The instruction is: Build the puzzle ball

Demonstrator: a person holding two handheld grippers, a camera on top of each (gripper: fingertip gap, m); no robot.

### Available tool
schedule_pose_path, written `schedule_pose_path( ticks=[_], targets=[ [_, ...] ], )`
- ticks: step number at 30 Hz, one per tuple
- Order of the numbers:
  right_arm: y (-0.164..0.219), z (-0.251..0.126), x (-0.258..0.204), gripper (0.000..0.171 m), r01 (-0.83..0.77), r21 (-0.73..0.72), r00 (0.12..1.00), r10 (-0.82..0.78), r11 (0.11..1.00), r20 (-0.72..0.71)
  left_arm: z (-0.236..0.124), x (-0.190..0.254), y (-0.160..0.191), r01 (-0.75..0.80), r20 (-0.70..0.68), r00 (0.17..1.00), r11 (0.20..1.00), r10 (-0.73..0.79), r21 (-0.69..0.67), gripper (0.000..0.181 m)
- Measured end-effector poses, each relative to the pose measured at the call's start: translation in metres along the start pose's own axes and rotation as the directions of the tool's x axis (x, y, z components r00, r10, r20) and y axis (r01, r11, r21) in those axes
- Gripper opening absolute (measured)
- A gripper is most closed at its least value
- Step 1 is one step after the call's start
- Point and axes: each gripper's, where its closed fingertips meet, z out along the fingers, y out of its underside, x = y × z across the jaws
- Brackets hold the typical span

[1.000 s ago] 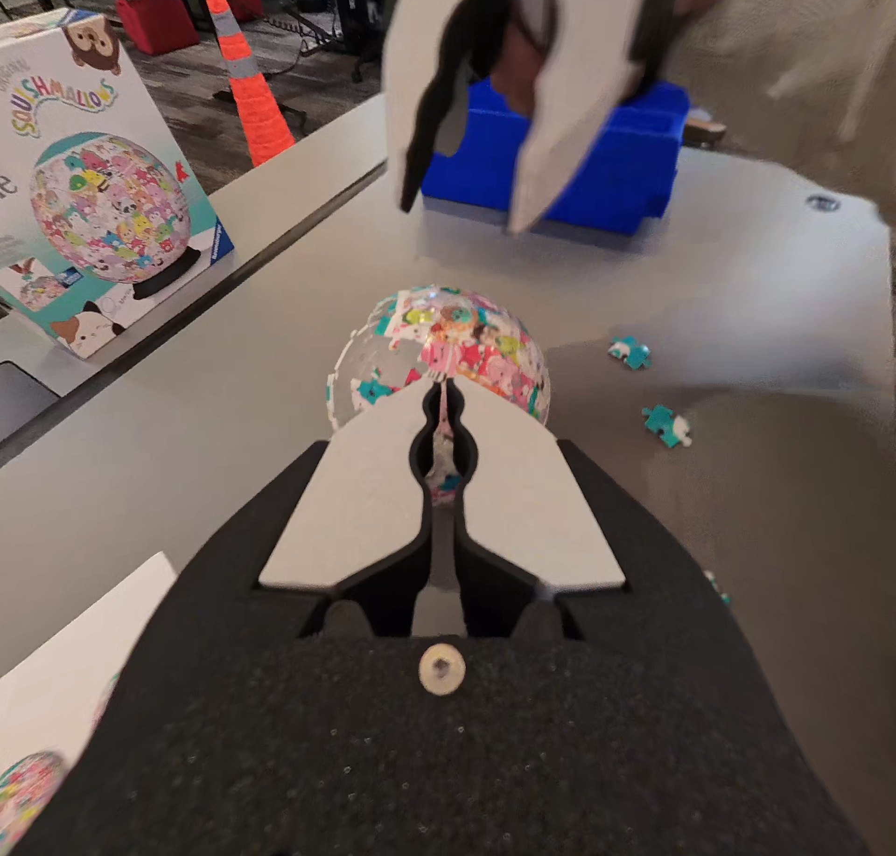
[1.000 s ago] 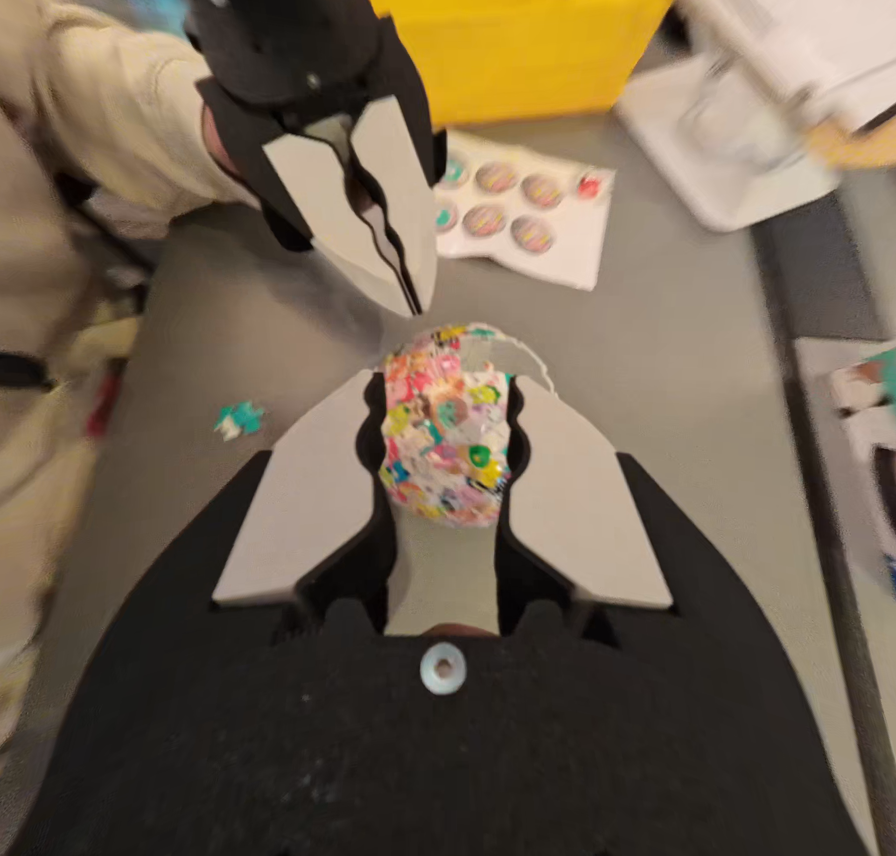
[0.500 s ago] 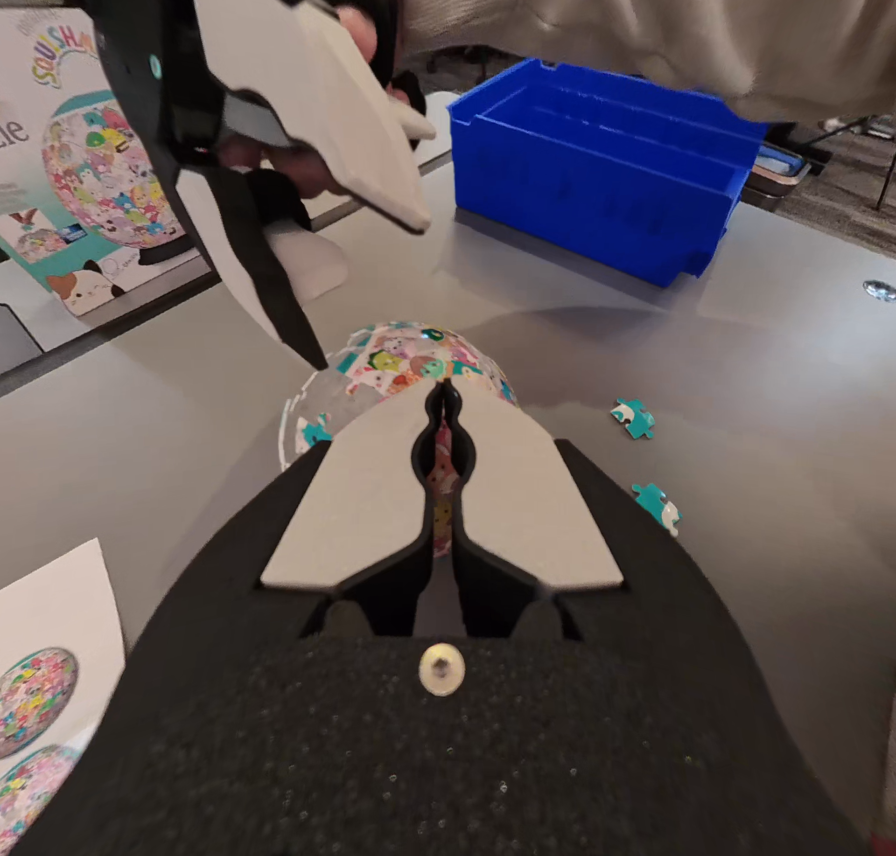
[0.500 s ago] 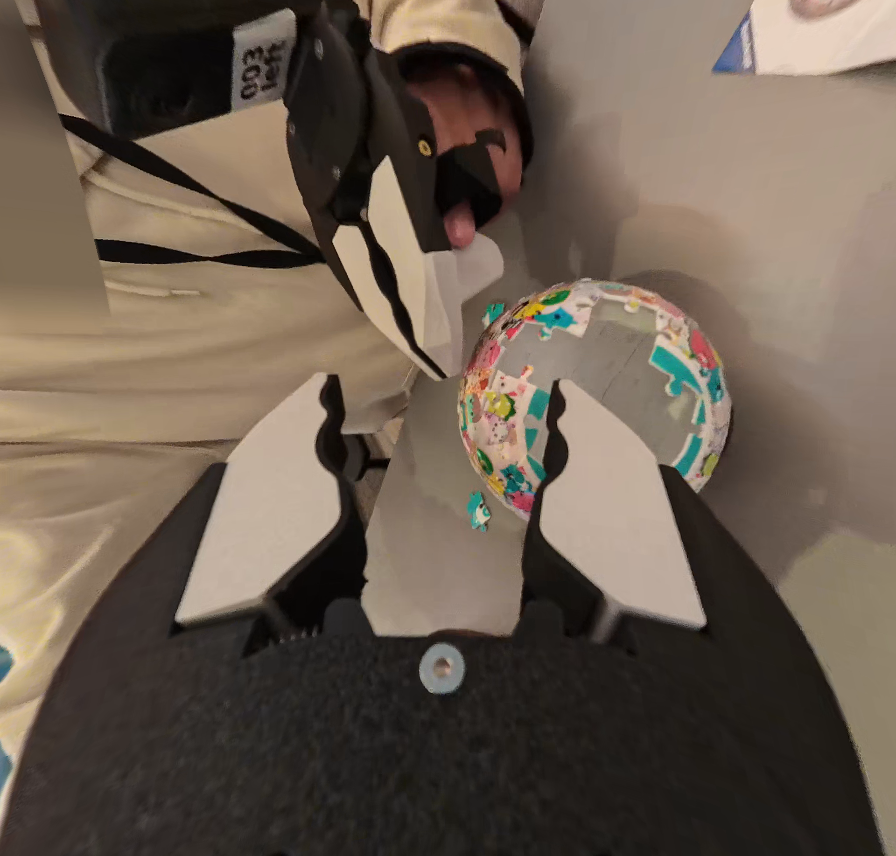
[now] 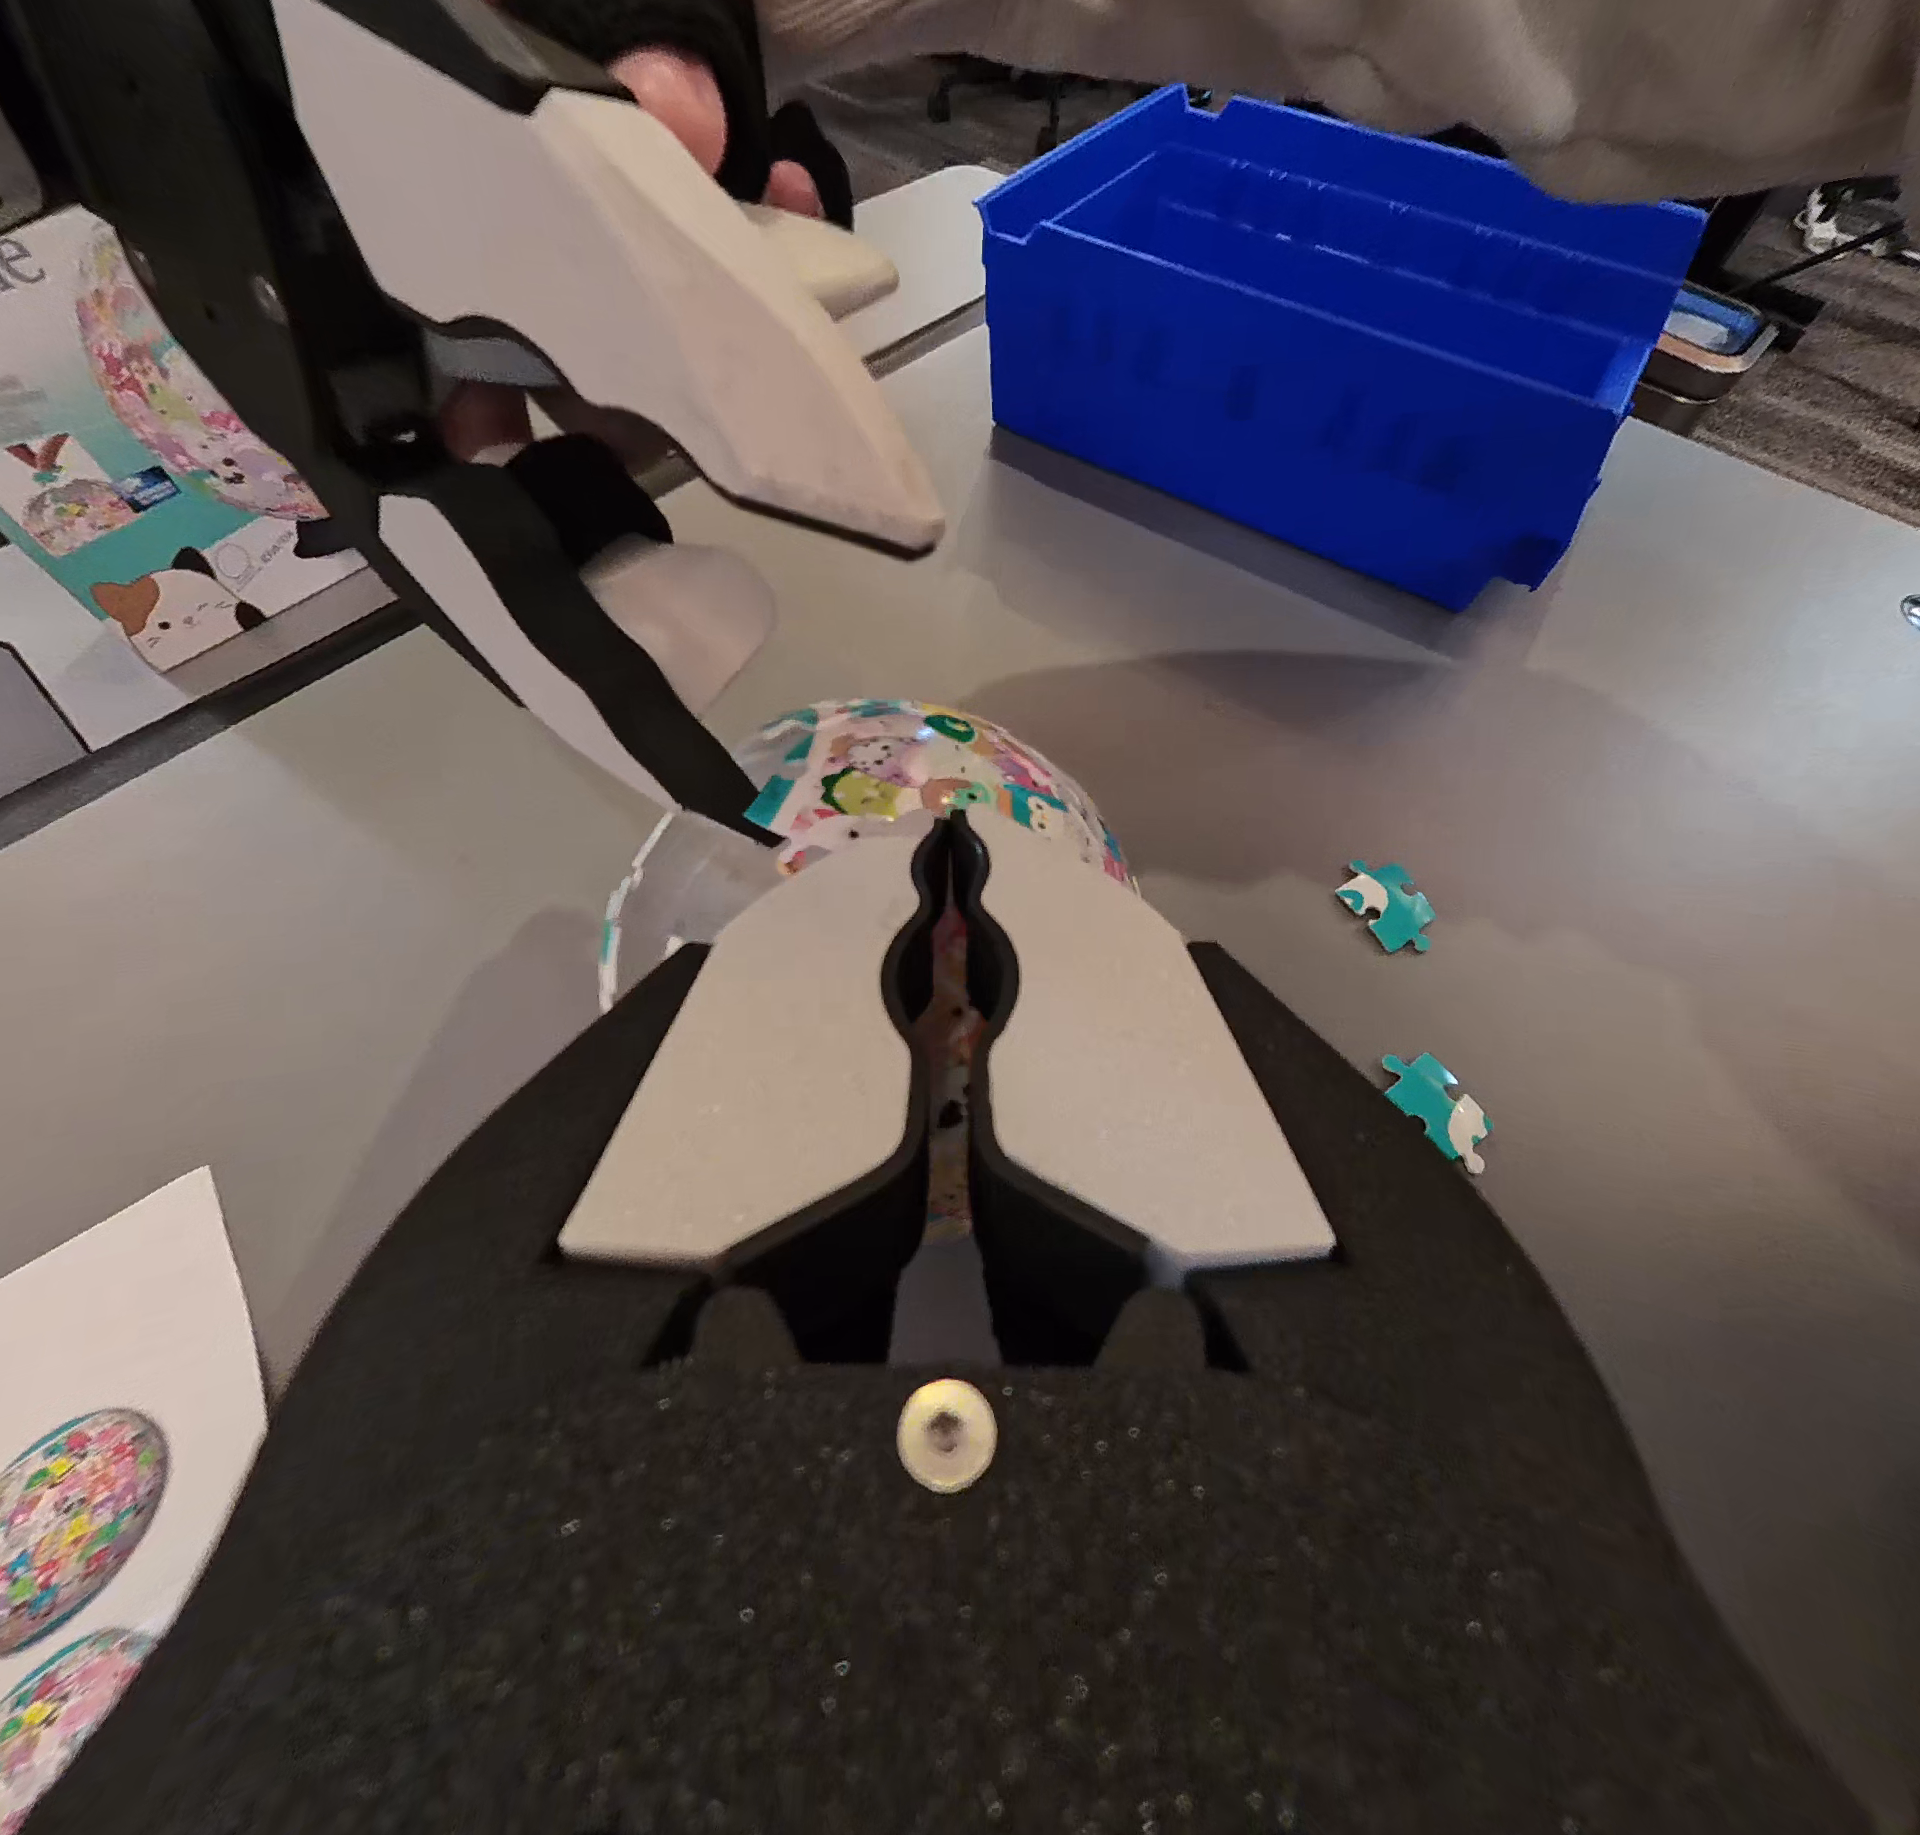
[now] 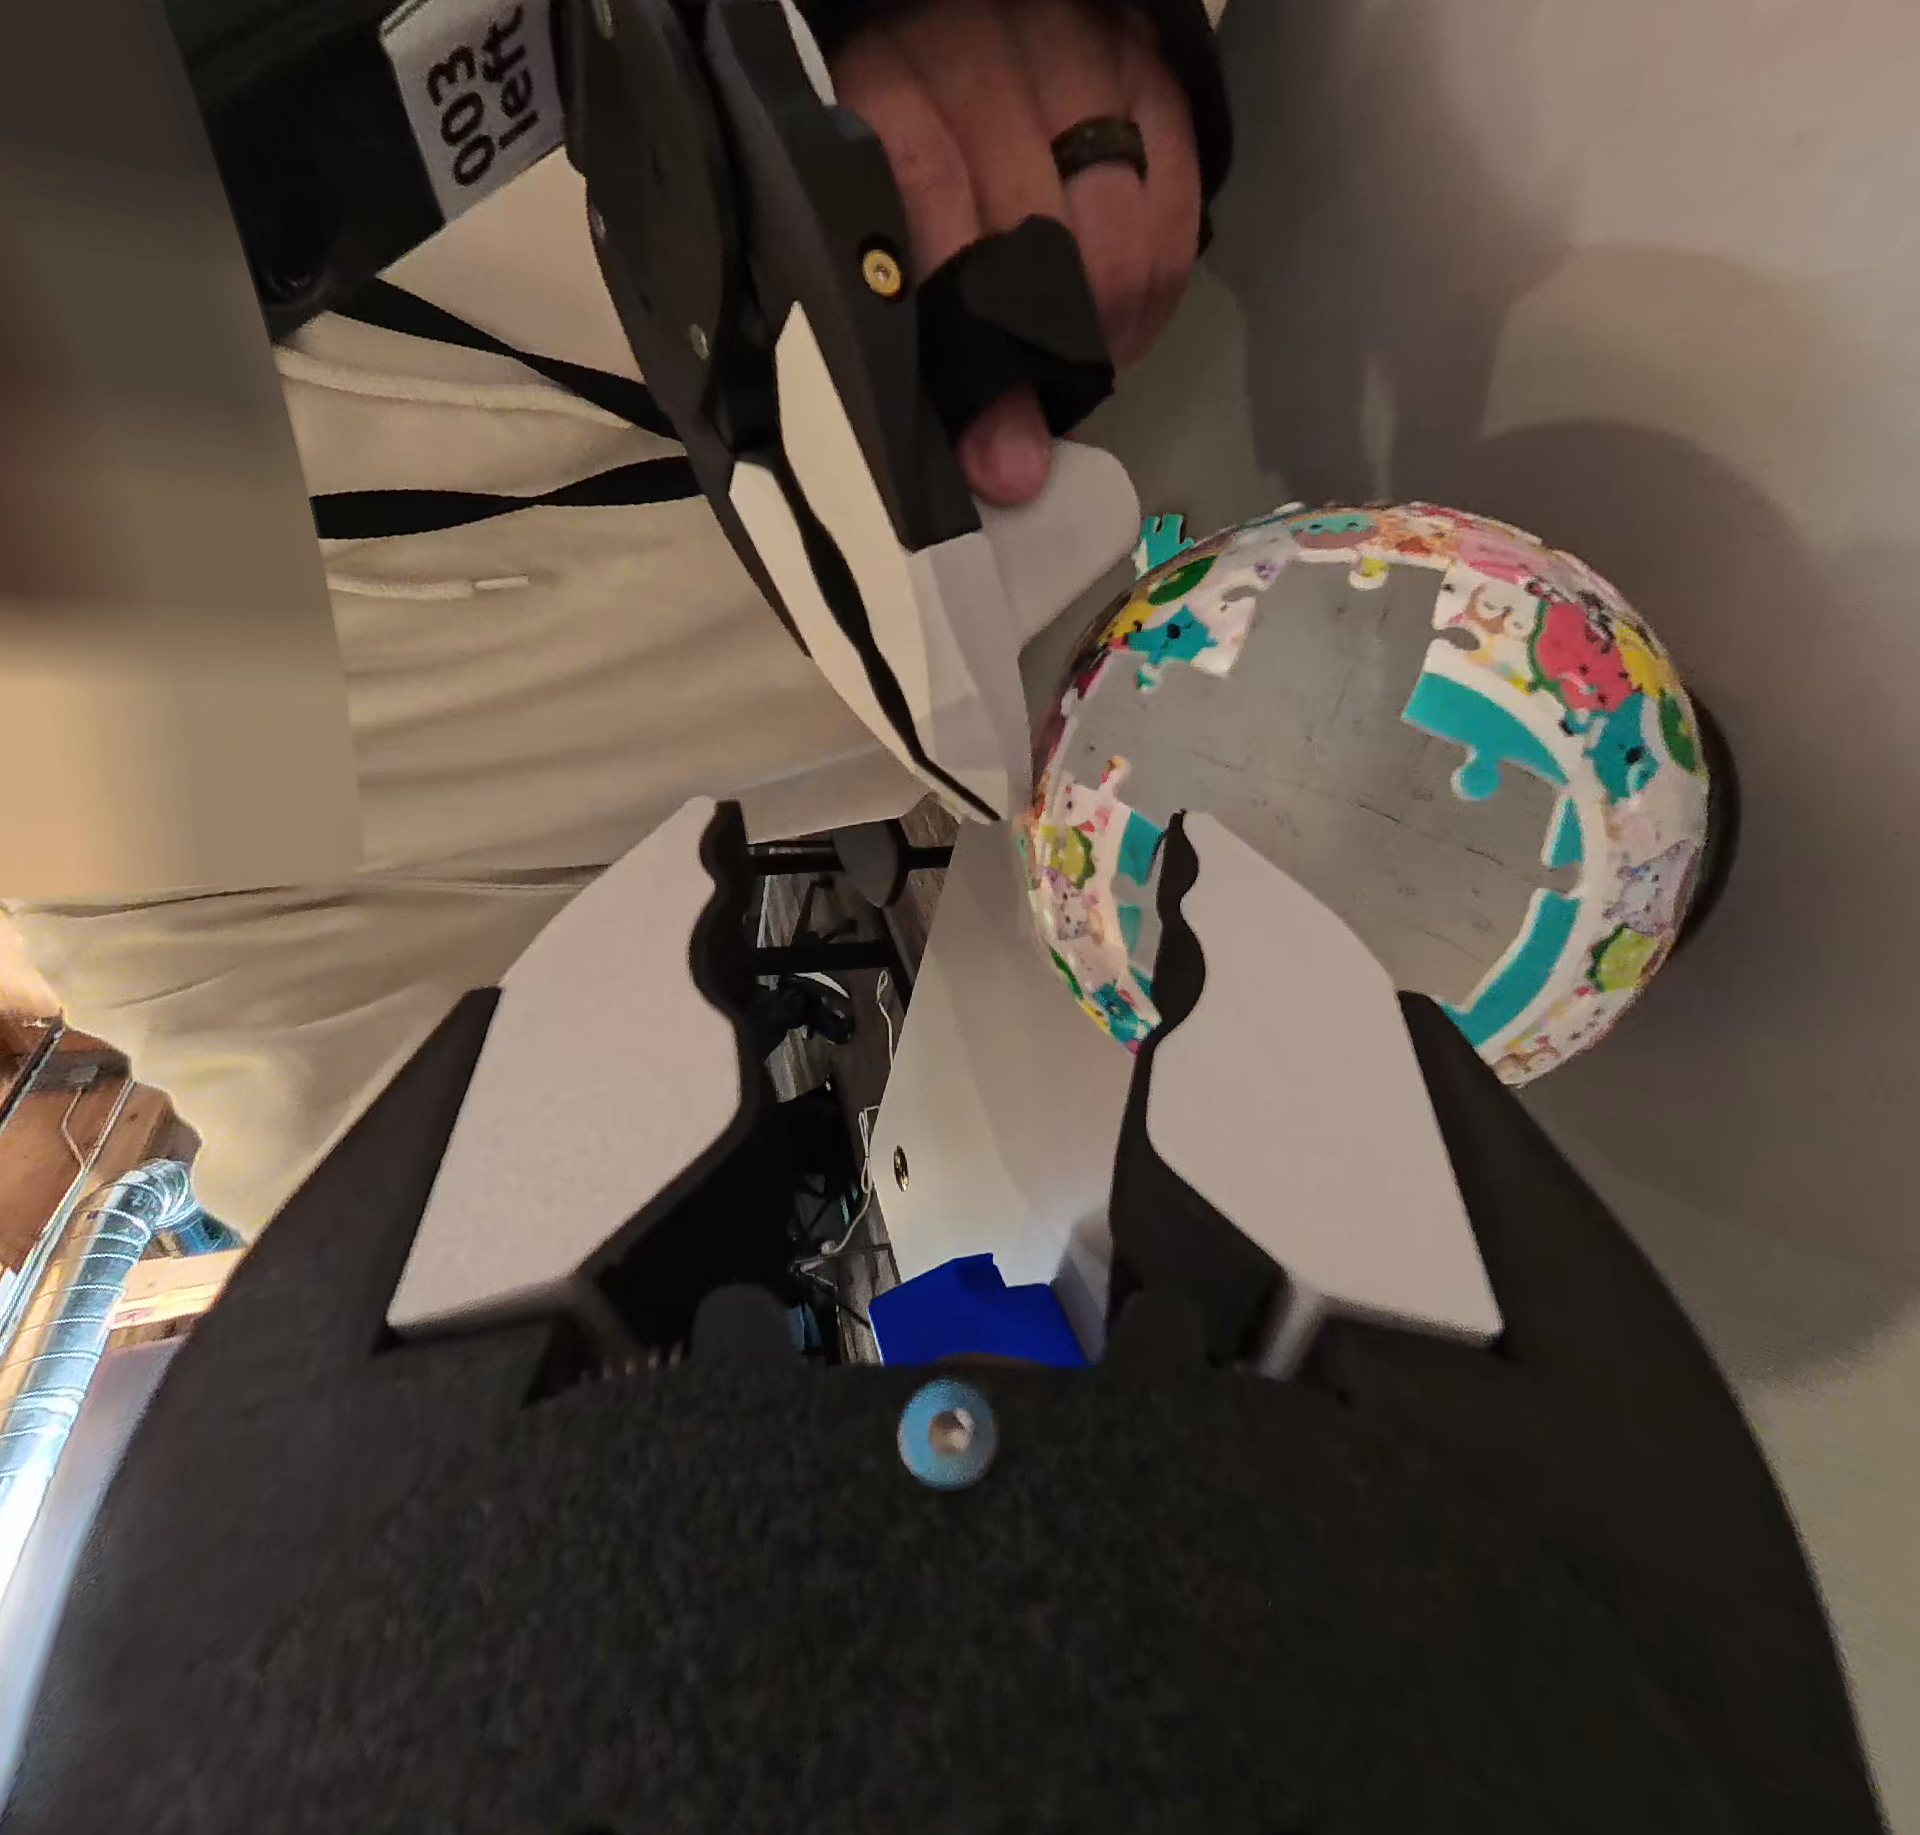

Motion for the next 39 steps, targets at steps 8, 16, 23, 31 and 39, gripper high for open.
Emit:
schedule_pose_path(
  ticks=[8, 16, 23, 31, 39],
  targets=[
    [0.001, 0.001, -0.004, 0.076, 0.033, 0.032, 0.999, -0.033, 0.999, 0.002, 0.0, 0.009, -0.004, -0.014, -0.022, 1.0, 1.0, 0.014, 0.01, 0.0],
    [0.002, 0.003, -0.006, 0.076, 0.046, 0.023, 0.999, -0.046, 0.999, -0.004, 0.004, 0.009, -0.003, -0.042, 0.0, 0.999, 0.999, 0.042, -0.002, 0.0],
    [0.001, 0.003, -0.008, 0.076, 0.053, 0.014, 0.999, -0.053, 0.998, -0.005, 0.004, 0.006, -0.003, -0.053, 0.018, 0.998, 0.999, 0.053, 0.003, 0.0],
    [0.0, 0.004, -0.009, 0.076, 0.059, 0.011, 0.998, -0.059, 0.998, -0.012, 0.008, 0.007, -0.004, -0.064, 0.022, 0.998, 0.998, 0.064, -0.009, 0.0],
    [0.0, 0.005, -0.011, 0.076, 0.062, 0.006, 0.998, -0.062, 0.998, -0.017, 0.013, 0.006, -0.005, -0.098, 0.08, 0.992, 0.994, 0.102, -0.046, 0.0]
  ],
)
